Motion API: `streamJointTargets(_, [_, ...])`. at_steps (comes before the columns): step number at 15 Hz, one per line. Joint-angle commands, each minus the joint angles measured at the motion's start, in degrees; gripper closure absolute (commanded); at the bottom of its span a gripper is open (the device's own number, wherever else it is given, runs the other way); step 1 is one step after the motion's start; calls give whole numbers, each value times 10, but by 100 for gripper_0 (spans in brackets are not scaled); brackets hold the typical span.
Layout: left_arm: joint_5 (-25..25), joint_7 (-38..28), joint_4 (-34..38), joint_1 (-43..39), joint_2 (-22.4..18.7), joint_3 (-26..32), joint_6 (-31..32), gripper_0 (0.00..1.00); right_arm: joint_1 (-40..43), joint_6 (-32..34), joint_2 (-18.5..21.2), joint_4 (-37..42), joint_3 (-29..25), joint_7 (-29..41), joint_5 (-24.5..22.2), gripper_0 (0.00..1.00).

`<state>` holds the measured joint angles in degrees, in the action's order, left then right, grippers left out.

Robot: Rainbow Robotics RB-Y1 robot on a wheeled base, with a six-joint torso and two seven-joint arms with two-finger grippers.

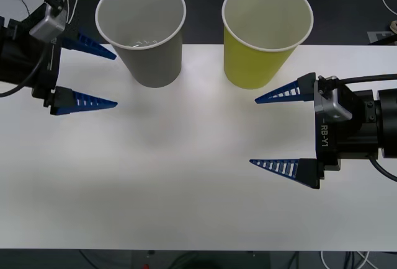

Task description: Put the can into the green bin and the plastic bottle into the gray bin

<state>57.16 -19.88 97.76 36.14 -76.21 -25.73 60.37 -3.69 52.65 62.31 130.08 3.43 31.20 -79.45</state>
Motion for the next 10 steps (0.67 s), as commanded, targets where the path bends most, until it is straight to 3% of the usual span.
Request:
streamJointTargets(1, [23,-2,43,-73,12,69,0,0,0,0,0,0,0,0,0,0])
streamJointTargets(8, [44,-3,136,-223,16,204,4,0,0,0,0,0,0,0,0,0])
streamJointTargets(10, [53,-3,150,-260,22,248,29,0,0,0,0,0,0,0,0,0])
